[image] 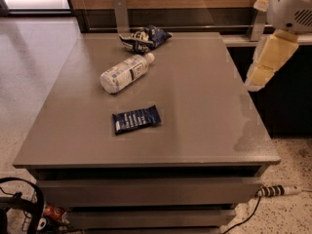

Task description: Pick blue chip bag

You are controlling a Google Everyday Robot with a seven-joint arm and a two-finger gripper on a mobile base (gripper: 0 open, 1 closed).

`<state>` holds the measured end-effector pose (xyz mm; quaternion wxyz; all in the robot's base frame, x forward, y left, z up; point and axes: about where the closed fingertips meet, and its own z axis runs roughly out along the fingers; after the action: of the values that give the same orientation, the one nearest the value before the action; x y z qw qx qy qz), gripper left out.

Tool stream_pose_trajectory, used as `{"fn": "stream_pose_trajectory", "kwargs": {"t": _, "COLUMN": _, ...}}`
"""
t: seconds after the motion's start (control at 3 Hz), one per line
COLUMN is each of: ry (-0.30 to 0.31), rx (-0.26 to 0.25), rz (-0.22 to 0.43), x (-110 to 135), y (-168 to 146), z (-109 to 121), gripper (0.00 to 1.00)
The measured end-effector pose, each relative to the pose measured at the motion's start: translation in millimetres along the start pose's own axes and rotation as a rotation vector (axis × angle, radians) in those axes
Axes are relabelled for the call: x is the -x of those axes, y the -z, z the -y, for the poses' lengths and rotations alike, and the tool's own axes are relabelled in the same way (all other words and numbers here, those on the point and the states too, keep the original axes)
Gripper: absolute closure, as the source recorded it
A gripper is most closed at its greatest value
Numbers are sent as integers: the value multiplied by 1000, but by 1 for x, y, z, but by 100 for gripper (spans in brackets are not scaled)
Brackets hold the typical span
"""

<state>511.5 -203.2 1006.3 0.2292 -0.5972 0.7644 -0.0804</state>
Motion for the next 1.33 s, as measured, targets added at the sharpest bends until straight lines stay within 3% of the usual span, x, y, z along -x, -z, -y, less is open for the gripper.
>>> {"fn": "stream_pose_trajectory", "kwargs": {"t": 0.33, "ry": -13, "rx": -84, "rz": 75, "x": 26, "y": -21, "z": 58, "gripper": 0}}
{"fn": "stream_pose_trajectory", "kwargs": {"t": 0.67, "ry": -40, "rx": -127, "rz": 143, "x": 49, "y": -46, "z": 109, "gripper": 0}}
{"fn": "stream_pose_trajectory", "kwargs": {"t": 1.0, "ry": -79, "rx": -141, "rz": 187, "x": 66, "y": -70, "z": 143, "gripper": 0}}
{"fn": "stream_pose_trajectory", "kwargs": {"t": 1.33, "ry": -125, "rx": -135, "rz": 240, "x": 81, "y": -94, "z": 163, "gripper": 0}}
